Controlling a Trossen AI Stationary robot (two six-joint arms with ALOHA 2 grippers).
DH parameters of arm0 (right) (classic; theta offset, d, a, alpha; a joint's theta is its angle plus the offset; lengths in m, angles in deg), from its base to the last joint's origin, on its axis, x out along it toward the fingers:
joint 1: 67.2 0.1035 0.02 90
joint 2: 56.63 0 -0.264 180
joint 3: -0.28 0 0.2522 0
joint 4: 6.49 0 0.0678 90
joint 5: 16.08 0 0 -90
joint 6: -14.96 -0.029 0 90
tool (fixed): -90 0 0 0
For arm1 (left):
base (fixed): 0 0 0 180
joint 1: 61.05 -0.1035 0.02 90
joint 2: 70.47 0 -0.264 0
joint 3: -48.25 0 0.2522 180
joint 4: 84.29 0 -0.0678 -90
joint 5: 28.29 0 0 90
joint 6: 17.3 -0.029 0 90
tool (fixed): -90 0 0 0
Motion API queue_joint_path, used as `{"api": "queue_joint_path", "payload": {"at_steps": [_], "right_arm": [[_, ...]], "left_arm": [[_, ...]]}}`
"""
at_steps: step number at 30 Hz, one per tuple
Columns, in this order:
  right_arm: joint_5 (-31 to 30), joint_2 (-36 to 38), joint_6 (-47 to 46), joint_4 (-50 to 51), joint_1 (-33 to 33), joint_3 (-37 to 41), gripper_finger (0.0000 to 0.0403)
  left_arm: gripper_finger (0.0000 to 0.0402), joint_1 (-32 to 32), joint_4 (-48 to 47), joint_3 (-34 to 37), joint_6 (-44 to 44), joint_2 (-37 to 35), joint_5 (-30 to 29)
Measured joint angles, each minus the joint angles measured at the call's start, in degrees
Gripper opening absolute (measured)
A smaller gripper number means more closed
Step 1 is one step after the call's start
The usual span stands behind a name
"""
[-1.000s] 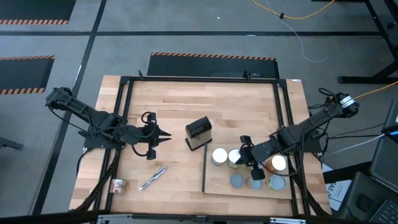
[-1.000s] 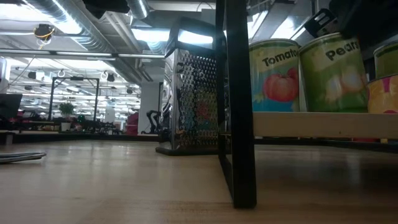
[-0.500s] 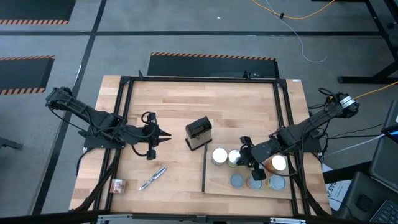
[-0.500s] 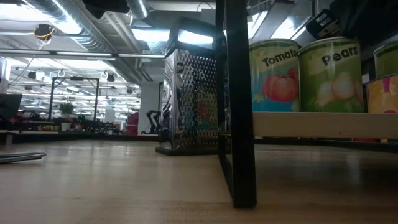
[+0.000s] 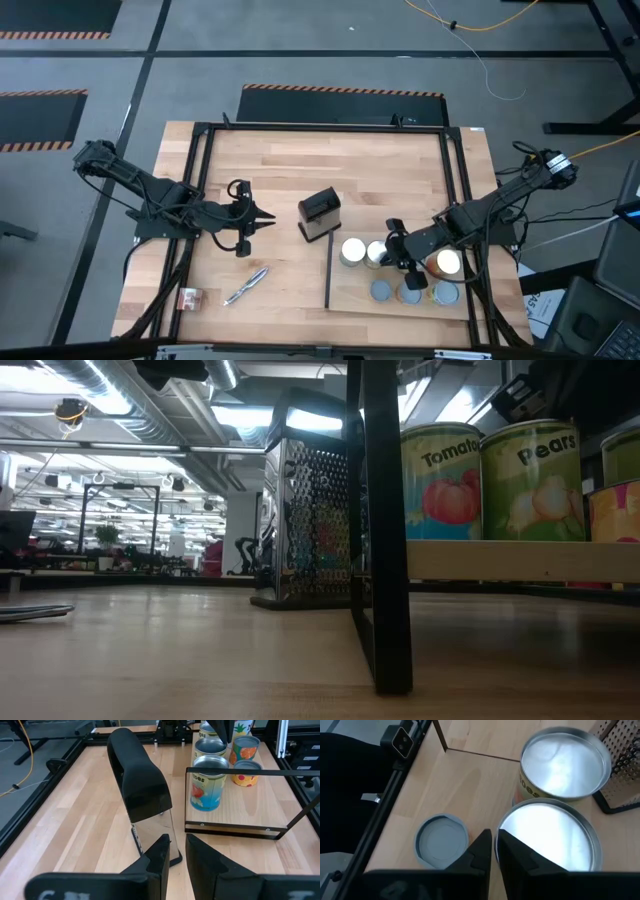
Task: Pick and place cans onto a shelf
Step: Put the canned diced tomatoes on the shelf
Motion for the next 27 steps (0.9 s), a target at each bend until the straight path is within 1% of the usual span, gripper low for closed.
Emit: {"api": "queue_joint_path", "payload": {"at_steps": [4, 10, 13, 15, 20, 23, 27], "right_arm": [[0.0, 0.1, 0.7, 1.3, 0.0, -1.8, 0.0037], [-0.1, 0.1, 4.5, 7.2, 0.0, -6.5, 0.0037], [-1.5, 0.1, 7.6, 9.0, -0.3, -8.7, 0.0037], [-3.3, 0.1, 9.9, 8.7, -0.8, -9.8, 0.0037], [-7.9, 0.1, 17.2, 6.8, -3.8, -10.4, 0.0037], [-8.1, 0.1, 21.1, 5.1, -6.2, -10.4, 0.0037], [-8.1, 0.1, 24.2, 3.3, -9.4, -10.4, 0.0037]], "left_arm": [[0.0055, 0.0, 0.0, 0.0, 0.0, 0.0, 0.0], [0.0055, 0.0, 0.3, 0.0, 0.1, 0.0, 0.0], [0.0055, 0.0, 2.5, 0.0, 2.7, 0.0, 0.4], [0.0055, 0.0, 2.1, -0.1, 8.4, -0.3, 3.3], [0.0055, 0.8, -0.6, -1.0, 28.4, -1.5, 15.8], [0.0055, 2.2, -3.8, -1.0, 38.0, -1.4, 21.6], [0.0055, 4.1, -11.2, -1.0, 52.8, -0.5, 29.2]]}}
